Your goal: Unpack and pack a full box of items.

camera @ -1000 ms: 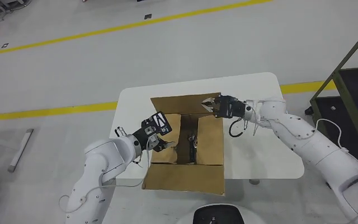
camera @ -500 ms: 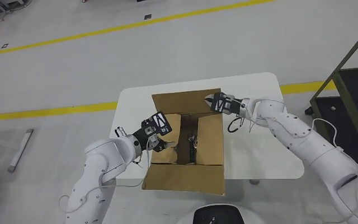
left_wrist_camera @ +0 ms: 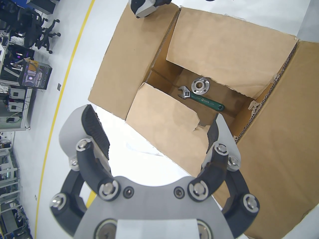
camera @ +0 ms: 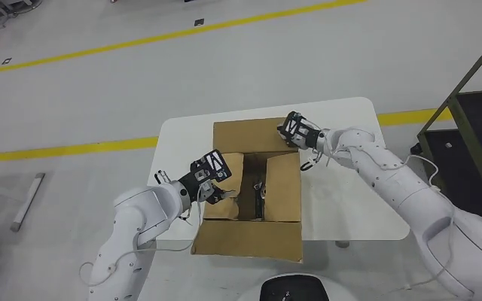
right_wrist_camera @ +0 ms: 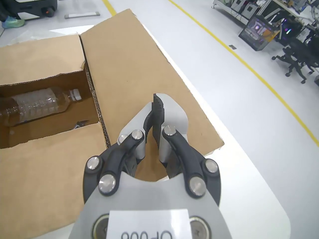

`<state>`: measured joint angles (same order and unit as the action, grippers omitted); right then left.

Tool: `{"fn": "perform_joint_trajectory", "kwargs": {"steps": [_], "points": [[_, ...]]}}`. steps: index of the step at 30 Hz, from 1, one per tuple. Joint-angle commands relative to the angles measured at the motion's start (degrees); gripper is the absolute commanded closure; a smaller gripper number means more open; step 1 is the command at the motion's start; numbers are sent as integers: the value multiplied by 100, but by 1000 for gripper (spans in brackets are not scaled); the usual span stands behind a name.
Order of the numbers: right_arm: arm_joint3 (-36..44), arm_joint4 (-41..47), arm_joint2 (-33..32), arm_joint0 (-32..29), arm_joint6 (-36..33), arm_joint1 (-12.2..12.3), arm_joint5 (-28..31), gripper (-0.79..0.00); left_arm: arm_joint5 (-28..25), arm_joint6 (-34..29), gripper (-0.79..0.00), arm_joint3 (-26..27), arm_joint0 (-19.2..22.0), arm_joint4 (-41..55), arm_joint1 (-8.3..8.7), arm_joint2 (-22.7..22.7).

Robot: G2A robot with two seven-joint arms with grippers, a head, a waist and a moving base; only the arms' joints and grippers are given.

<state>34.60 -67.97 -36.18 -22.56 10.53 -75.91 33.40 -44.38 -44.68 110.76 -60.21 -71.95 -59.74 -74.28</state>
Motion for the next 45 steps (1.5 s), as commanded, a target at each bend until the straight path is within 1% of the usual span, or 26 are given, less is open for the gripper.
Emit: {"fn": "perform_joint_trajectory", "kwargs": {"steps": [1,7,9,11,16,17,20,22,24,26,29,32,35,37,45], "points": [[-194,55,30,53,-53,-76,21,0,0,0,-785,0,0,0,0,0],[-640,280,29,163,86,-266,178,0,0,0,-785,0,0,0,0,0],[-679,237,27,188,310,-293,214,0,0,0,-785,0,0,0,0,0],[-656,215,-33,196,767,-281,251,0,0,0,-785,0,0,0,0,0],[-384,-153,-235,127,1729,-86,175,0,0,0,-785,0,0,0,0,0],[-256,-221,-301,67,1853,-25,128,0,0,0,-785,0,0,0,0,0],[241,-304,-585,-165,1900,196,119,0,0,0,-785,0,0,0,0,0],[731,-332,-862,-403,1779,375,13,0,0,0,-785,0,0,0,0,0],[1360,-271,-1210,-746,1487,566,-58,0,0,0,-785,0,0,0,0,0],[2109,-160,-1629,-1156,1047,762,-103,0,0,0,-785,0,0,0,0,0],[3327,-31,-2293,-1849,206,1024,-230,0,0,0,-785,0,0,0,0,0],[4422,179,-2899,-2499,-613,1207,-361,0,0,0,-785,0,0,0,0,0],[5197,543,-3365,-3004,-1297,1309,-531,0,0,0,-785,0,0,0,0,0],[5456,696,-3532,-3186,-1541,1341,-584,0,0,0,-785,0,0,0,0,0],[5456,696,-3532,-3186,-1541,1341,-584,0,0,0,-785,0,0,0,0,0]]}}
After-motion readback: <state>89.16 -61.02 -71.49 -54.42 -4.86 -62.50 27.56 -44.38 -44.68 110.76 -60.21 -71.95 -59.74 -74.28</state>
